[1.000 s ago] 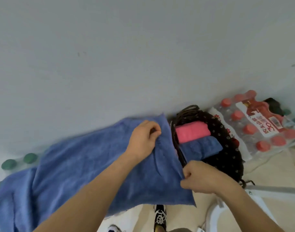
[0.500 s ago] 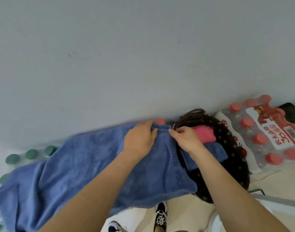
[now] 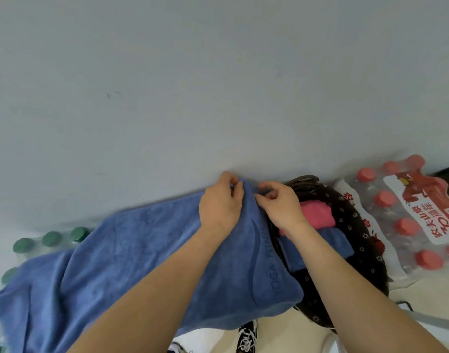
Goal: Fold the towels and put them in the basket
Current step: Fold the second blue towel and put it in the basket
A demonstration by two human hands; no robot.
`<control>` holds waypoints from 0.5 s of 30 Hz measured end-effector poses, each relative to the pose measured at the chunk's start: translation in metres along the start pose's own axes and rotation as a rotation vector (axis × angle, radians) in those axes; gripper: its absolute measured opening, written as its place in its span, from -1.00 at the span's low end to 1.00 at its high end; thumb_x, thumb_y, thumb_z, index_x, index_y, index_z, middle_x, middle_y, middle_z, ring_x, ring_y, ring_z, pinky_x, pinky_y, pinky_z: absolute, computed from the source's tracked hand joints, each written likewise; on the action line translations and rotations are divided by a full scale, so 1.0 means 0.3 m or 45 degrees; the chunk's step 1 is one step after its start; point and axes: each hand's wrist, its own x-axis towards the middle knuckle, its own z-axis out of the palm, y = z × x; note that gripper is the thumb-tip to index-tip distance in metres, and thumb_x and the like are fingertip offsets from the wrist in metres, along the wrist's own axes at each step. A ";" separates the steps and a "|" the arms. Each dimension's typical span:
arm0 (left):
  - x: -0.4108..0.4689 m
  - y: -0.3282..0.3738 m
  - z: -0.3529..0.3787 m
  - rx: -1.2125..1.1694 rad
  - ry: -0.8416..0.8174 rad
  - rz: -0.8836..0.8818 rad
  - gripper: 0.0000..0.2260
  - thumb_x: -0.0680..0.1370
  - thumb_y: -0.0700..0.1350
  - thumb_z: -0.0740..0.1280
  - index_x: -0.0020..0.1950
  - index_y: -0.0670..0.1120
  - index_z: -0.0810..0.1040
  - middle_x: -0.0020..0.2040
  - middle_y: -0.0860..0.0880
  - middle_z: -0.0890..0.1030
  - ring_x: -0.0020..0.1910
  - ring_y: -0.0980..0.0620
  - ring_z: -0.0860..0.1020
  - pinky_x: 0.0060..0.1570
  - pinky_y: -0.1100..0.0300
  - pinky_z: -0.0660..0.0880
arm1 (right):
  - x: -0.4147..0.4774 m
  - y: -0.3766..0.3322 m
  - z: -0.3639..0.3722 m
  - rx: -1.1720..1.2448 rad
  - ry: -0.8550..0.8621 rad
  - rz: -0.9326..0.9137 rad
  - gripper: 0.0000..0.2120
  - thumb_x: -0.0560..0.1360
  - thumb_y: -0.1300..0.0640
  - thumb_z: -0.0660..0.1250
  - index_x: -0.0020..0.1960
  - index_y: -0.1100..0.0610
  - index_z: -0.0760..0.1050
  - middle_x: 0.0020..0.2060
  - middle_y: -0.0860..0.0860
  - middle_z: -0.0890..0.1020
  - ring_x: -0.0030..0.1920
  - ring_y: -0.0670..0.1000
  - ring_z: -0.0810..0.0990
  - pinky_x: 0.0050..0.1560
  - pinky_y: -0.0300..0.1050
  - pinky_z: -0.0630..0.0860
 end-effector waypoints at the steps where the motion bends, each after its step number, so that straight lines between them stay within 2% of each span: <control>1: 0.000 -0.004 0.007 -0.019 -0.008 -0.013 -0.89 0.55 0.00 0.24 -0.08 -0.02 0.45 -0.27 -0.02 0.63 -0.23 -0.11 0.60 -0.19 -0.05 0.53 | 0.012 -0.006 0.006 -0.022 -0.003 -0.017 -0.82 0.45 0.11 0.43 0.04 0.08 0.61 -0.25 -0.01 0.61 -0.20 -0.03 0.58 -0.05 -0.05 0.56; 3: -0.006 -0.020 0.014 -0.034 -0.031 -0.024 -0.92 0.55 -0.03 0.26 -0.01 0.00 0.48 -0.24 0.00 0.63 -0.21 -0.07 0.60 -0.16 -0.01 0.54 | 0.031 -0.024 0.015 -0.078 0.003 -0.088 -0.95 0.47 0.16 0.40 -0.09 0.09 0.62 -0.29 -0.03 0.62 -0.23 -0.04 0.57 -0.07 -0.02 0.56; 5: -0.031 -0.020 0.005 -0.060 -0.107 0.014 -0.81 0.53 -0.11 0.28 0.13 0.03 0.48 -0.24 0.03 0.61 -0.24 0.04 0.58 -0.16 0.12 0.52 | 0.045 -0.042 0.019 -0.225 0.011 -0.181 -0.92 0.49 0.18 0.35 -0.16 0.08 0.59 -0.30 -0.03 0.62 -0.25 -0.02 0.57 -0.12 -0.03 0.55; 8: -0.088 -0.022 -0.027 0.002 -0.207 0.201 -0.61 0.48 -0.22 0.30 0.29 0.01 0.46 0.01 0.03 0.57 -0.09 0.06 0.54 -0.04 0.22 0.46 | 0.051 -0.045 0.008 -0.586 0.056 -0.212 -0.91 0.51 0.18 0.26 -0.15 0.10 0.52 -0.21 0.06 0.62 -0.17 0.11 0.58 -0.22 -0.06 0.44; 9: -0.113 -0.035 -0.049 0.049 -0.212 0.277 -0.60 0.46 -0.21 0.30 0.29 0.00 0.47 0.09 0.01 0.54 0.00 0.03 0.52 0.04 0.21 0.46 | 0.050 -0.046 -0.001 -0.720 0.092 -0.212 -0.91 0.51 0.19 0.23 -0.14 0.12 0.49 -0.17 0.10 0.62 -0.14 0.16 0.57 -0.25 -0.07 0.37; 11: -0.170 -0.088 -0.119 0.133 -0.186 0.352 -0.68 0.47 -0.15 0.29 0.22 0.01 0.53 0.14 0.01 0.50 0.09 0.00 0.49 0.10 0.15 0.48 | 0.040 -0.070 -0.023 -0.889 0.178 -0.247 -0.91 0.51 0.19 0.22 -0.15 0.16 0.46 -0.15 0.16 0.62 -0.13 0.20 0.57 -0.27 -0.06 0.30; 13: -0.231 -0.177 -0.219 0.239 -0.066 0.326 -0.77 0.50 -0.07 0.24 0.11 0.03 0.58 0.09 0.04 0.51 0.05 0.00 0.50 0.00 0.09 0.53 | 0.010 -0.125 -0.028 -0.922 0.207 -0.328 -0.90 0.50 0.17 0.24 -0.18 0.16 0.47 -0.20 0.16 0.61 -0.19 0.20 0.56 -0.28 -0.05 0.32; 15: -0.286 -0.287 -0.345 0.365 0.117 0.246 -0.80 0.51 -0.04 0.22 0.03 0.03 0.60 0.04 0.07 0.54 -0.01 -0.01 0.52 -0.11 0.07 0.55 | -0.038 -0.198 0.006 -0.915 0.129 -0.416 -0.90 0.49 0.15 0.27 -0.21 0.11 0.47 -0.29 0.08 0.59 -0.29 0.15 0.49 -0.30 -0.07 0.33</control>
